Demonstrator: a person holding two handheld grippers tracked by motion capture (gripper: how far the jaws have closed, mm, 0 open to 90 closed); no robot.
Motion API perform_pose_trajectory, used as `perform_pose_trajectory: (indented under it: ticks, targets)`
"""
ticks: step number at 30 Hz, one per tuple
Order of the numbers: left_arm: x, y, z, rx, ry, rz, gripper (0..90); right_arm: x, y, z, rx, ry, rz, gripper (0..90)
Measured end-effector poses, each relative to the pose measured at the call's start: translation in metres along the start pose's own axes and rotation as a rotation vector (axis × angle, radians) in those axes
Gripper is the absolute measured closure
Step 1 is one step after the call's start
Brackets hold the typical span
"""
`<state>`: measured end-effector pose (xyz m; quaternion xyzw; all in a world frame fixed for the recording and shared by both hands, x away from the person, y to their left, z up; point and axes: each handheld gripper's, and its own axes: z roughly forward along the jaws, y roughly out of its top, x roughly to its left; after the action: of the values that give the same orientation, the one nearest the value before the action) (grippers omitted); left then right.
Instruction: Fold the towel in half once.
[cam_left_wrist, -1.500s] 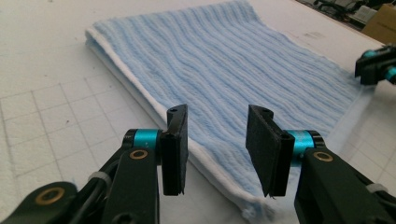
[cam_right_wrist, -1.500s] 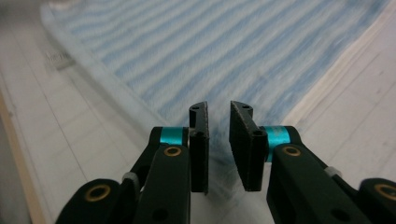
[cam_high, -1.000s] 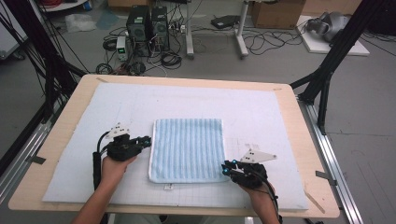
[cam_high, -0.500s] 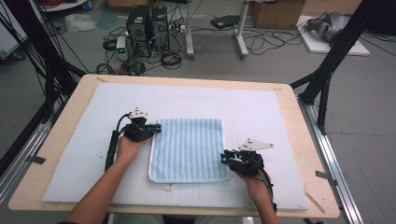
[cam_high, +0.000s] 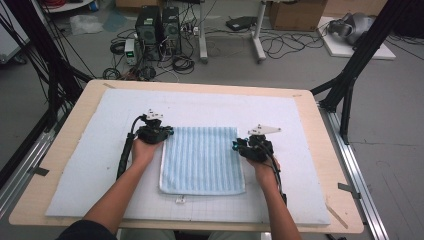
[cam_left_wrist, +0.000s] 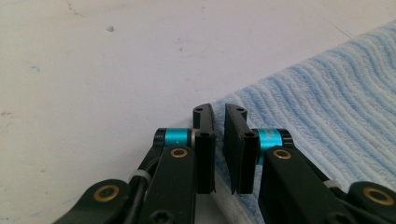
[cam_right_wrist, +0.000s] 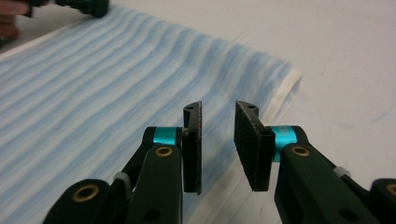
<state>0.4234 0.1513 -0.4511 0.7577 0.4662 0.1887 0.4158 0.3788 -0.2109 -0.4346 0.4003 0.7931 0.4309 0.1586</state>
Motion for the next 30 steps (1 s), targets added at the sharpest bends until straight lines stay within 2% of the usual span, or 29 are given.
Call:
perform_pose_trajectory:
  ticks: [6,7,8,9,13,15,16,18,19,21,23,25,27,29,30]
  targets:
    - [0.001,0.0,0.0,0.004,0.004,0.0,86.4,-0.017,0.01,0.031,0.065,-0.04,0.032,75.2]
    - [0.001,0.0,0.0,0.004,0.004,0.0,86.5,-0.02,0.009,0.034,0.07,-0.053,0.021,77.1]
    - [0.001,0.0,0.0,0.004,0.004,-0.001,86.7,-0.022,0.008,0.035,0.063,-0.055,0.033,79.6]
    - [0.001,0.0,0.001,0.004,0.006,-0.001,86.7,-0.023,0.008,0.035,0.057,-0.078,0.045,81.6]
    - [0.0,0.0,0.0,0.004,0.008,0.003,86.6,-0.021,0.009,0.033,0.071,-0.113,0.047,80.8]
    - [0.002,0.0,-0.001,-0.002,-0.012,-0.015,86.1,-0.021,0.009,0.031,0.074,-0.124,0.053,76.3]
    - [0.004,-0.001,-0.002,-0.014,-0.036,-0.02,83.5,-0.022,0.008,0.028,0.071,-0.116,0.053,74.9]
    - [0.006,-0.001,-0.009,-0.08,-0.105,-0.048,77.6,-0.024,0.007,0.019,0.068,-0.092,0.062,71.6]
    - [0.006,-0.001,-0.014,-0.113,-0.12,-0.047,76.0,-0.023,0.007,0.014,0.057,-0.088,0.049,70.1]
    - [0.006,-0.001,-0.023,-0.172,-0.161,-0.031,72.0,-0.021,0.004,0.0,0.011,-0.081,0.027,64.3]
    - [0.004,-0.001,-0.031,-0.218,-0.197,-0.005,67.1,-0.019,0.0,-0.011,0.005,-0.075,0.013,58.4]
    - [0.004,-0.001,-0.038,-0.231,-0.24,0.023,63.0,-0.018,-0.004,-0.021,-0.011,-0.079,0.005,52.1]
    - [0.001,-0.001,-0.043,-0.26,-0.271,0.082,61.2,-0.018,-0.009,-0.031,-0.029,-0.078,0.005,46.9]
    - [-0.002,-0.003,-0.049,-0.314,-0.284,0.147,60.2,-0.017,-0.014,-0.039,-0.044,-0.075,0.004,41.1]
    - [-0.003,-0.003,-0.052,-0.319,-0.291,0.156,59.5,-0.017,-0.016,-0.042,-0.047,-0.073,0.003,38.2]
